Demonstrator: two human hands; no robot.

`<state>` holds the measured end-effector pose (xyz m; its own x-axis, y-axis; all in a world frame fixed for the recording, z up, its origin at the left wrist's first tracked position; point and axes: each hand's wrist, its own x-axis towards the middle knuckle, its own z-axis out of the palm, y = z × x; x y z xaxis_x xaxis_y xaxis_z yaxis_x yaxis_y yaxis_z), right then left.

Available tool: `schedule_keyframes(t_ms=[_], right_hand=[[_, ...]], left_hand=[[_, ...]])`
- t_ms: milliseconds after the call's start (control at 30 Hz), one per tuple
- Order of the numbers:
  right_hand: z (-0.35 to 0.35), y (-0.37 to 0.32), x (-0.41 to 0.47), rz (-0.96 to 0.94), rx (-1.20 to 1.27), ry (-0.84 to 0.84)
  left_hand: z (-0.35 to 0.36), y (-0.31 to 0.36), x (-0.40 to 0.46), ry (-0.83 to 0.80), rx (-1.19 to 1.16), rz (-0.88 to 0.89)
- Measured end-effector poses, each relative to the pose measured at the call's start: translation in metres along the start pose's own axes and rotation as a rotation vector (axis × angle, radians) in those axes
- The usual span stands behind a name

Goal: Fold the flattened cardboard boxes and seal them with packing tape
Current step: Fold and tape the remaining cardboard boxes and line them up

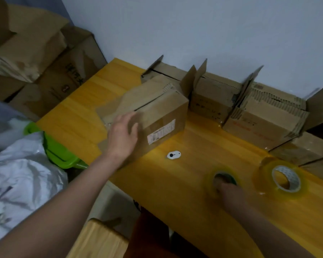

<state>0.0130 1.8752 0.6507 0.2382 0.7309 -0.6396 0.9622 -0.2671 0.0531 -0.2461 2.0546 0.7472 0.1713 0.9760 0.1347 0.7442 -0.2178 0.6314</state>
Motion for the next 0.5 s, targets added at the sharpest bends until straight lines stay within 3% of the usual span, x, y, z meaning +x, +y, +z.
schedule_keyframes(t_ms=[67,133,233,333,500], right_hand=[[-0.017,-0.010,0.003,-0.038,-0.099,0.006],[-0.042,-0.028,0.006,-0.088,-0.018,0.047],[-0.080,-0.065,0.005,-0.235,0.499,0.069],[-0.112,-0.106,0.009,-0.351,0.984,0.063],[-0.139,-0.158,0.030,-0.484,1.327,0.062]], left_hand=[[-0.018,-0.023,0.032,-0.033,0.086,-0.064],[-0.028,-0.047,0.060,-0.108,0.138,-0.152],[-0.036,-0.077,0.085,-0.301,0.272,-0.237],[-0.039,-0.095,0.099,-0.396,0.328,-0.203],[-0.048,-0.099,0.083,-0.347,0.299,-0.187]])
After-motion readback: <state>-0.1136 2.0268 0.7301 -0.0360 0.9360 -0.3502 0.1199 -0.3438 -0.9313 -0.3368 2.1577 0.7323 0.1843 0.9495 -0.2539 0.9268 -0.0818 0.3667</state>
